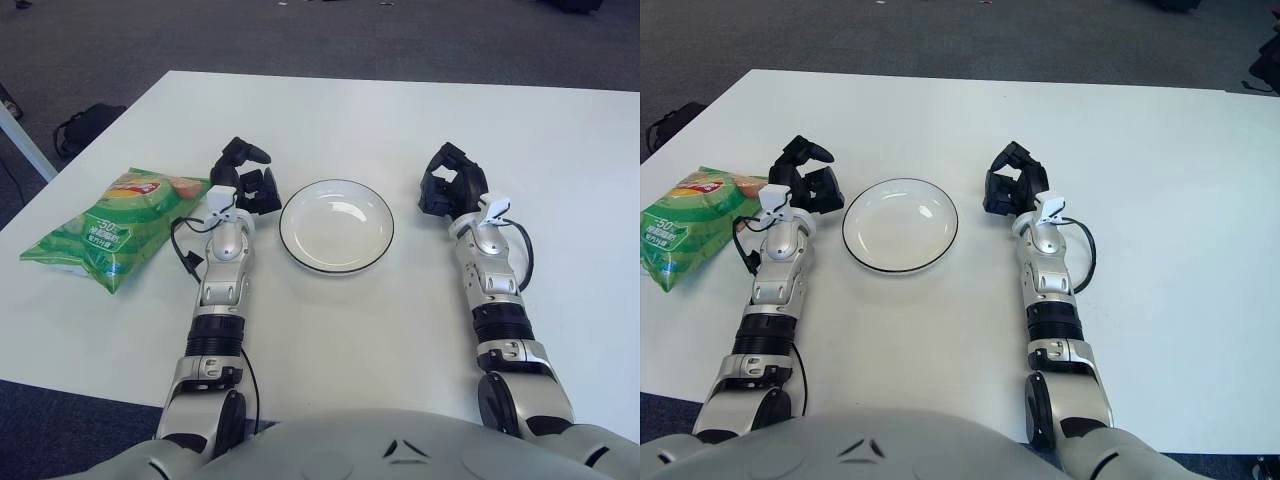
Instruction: Put the snack into the plate.
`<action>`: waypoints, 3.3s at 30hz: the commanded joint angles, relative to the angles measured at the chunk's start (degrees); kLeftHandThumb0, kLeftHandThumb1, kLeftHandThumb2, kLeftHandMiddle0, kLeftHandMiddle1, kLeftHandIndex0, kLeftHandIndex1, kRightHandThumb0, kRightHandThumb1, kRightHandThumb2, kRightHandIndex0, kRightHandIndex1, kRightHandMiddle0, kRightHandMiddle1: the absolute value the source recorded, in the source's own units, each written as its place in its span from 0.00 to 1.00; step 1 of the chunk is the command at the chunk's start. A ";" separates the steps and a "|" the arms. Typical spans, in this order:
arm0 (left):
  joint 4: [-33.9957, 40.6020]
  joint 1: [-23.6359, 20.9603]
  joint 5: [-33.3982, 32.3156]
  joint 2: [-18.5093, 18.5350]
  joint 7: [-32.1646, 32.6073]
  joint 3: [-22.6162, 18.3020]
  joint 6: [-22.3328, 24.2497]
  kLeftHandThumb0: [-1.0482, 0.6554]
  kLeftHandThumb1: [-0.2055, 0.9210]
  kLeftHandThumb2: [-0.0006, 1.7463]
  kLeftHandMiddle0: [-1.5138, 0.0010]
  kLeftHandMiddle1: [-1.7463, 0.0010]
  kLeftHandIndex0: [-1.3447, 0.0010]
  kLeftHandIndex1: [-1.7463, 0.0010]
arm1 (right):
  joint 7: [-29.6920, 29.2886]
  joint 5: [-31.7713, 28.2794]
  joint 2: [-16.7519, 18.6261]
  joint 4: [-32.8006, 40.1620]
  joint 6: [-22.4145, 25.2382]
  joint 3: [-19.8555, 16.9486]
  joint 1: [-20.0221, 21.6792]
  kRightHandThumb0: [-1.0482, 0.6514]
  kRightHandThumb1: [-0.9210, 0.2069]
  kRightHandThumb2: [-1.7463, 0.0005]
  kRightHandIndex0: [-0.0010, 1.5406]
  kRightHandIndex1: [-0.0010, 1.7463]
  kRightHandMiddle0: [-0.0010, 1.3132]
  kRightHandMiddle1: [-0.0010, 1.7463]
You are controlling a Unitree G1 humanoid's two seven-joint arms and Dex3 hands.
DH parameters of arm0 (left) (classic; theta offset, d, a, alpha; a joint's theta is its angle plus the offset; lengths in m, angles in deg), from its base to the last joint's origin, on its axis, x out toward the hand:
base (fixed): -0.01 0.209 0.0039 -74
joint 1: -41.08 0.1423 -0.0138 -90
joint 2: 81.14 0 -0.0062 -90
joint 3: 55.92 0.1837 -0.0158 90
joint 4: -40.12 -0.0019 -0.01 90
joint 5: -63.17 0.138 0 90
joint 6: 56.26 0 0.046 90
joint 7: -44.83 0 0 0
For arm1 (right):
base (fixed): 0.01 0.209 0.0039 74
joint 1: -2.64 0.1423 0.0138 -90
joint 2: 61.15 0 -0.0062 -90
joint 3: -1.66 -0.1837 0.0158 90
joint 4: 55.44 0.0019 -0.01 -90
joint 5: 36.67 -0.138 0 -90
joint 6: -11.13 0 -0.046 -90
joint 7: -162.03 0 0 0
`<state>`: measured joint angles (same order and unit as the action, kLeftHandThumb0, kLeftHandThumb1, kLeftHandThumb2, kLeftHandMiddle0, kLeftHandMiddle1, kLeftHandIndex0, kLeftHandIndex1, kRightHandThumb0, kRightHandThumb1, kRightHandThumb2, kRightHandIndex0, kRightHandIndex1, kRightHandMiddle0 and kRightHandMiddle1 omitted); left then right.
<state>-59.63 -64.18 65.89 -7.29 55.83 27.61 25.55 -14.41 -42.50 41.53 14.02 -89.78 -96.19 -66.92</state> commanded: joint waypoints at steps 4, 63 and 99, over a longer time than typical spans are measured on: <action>-1.24 1.56 0.30 -0.06 0.14 0.19 -0.47 0.31 0.39 0.81 0.12 0.00 0.49 0.00 | 0.02 -0.69 -0.31 -1.71 -0.12 -0.99 -1.77 0.32 0.60 0.20 0.85 1.00 0.51 1.00; 37.14 13.96 43.28 5.45 13.47 2.33 11.19 0.33 0.46 0.76 0.19 0.00 0.53 0.00 | 6.77 0.68 -2.93 -15.78 -9.44 1.64 5.71 0.32 0.58 0.21 0.84 1.00 0.50 1.00; 25.84 16.15 66.38 18.65 -4.93 -3.24 35.31 0.02 1.00 0.33 1.00 0.89 1.00 0.60 | 11.55 0.27 -4.09 -32.50 -19.01 0.33 14.08 0.34 0.52 0.26 0.85 1.00 0.46 1.00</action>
<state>-29.69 -47.61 133.19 9.32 50.84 25.25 60.15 -3.27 -42.07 37.84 -17.31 -107.86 -95.60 -52.46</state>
